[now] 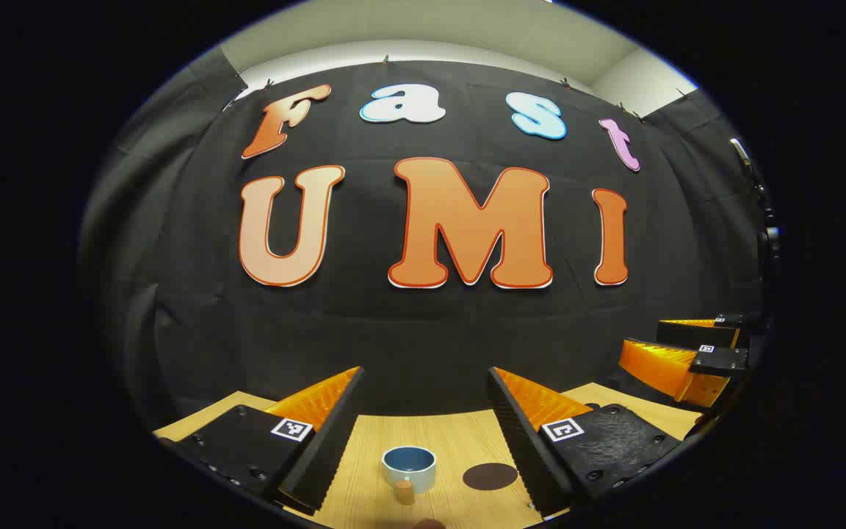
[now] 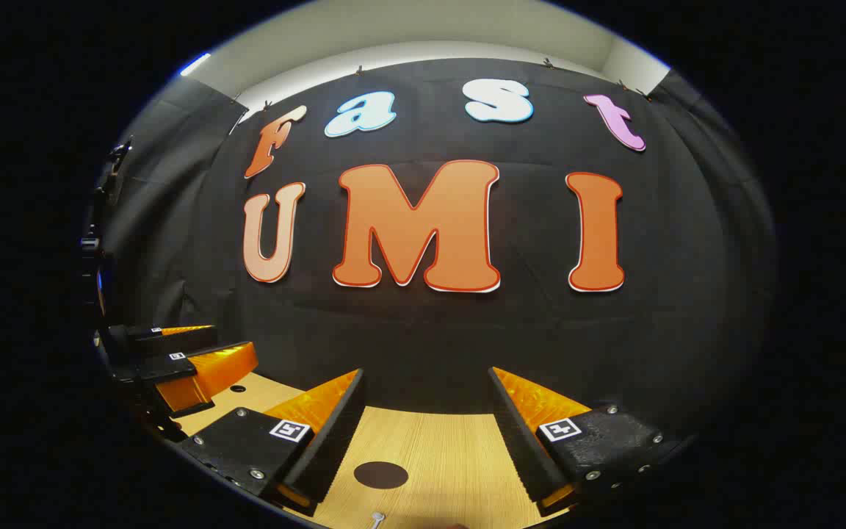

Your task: Put the toothbrush and toothpaste on the desktop into the cup, then pick up the cup and place it on the coaster on the desktop.

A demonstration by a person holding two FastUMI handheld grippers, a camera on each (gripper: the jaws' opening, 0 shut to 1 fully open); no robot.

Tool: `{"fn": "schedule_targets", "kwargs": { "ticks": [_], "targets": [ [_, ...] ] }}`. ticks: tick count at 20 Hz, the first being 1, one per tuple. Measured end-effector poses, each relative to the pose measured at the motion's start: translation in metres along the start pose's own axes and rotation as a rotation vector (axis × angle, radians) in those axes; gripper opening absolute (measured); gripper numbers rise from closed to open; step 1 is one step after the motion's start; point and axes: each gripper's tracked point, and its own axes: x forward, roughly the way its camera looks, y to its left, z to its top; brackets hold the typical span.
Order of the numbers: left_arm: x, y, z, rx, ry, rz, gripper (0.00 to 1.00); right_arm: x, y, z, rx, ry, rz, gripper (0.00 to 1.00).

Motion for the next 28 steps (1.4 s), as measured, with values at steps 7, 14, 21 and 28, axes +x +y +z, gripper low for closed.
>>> {"fn": "schedule_targets", "kwargs": {
  "ticks": [7,14,21,28],
  "targets": [
    [0.001,0.007,-0.005,0.005,0.006,0.02,0.98,0.014,0.02,-0.017,-0.035,0.024,0.035,0.97],
    [0.009,-0.004,-0.028,-0.007,0.089,-0.002,0.97,0.014,0.029,-0.018,-0.033,0.028,0.064,0.98],
    [0.001,-0.022,-0.038,-0.009,0.161,-0.027,0.97,0.012,0.03,-0.019,-0.02,0.042,0.068,0.98],
    [-0.026,-0.033,-0.107,-0.094,0.412,-0.081,0.98,0.004,0.022,-0.021,0.01,0.1,0.064,0.97]
  ]
}}
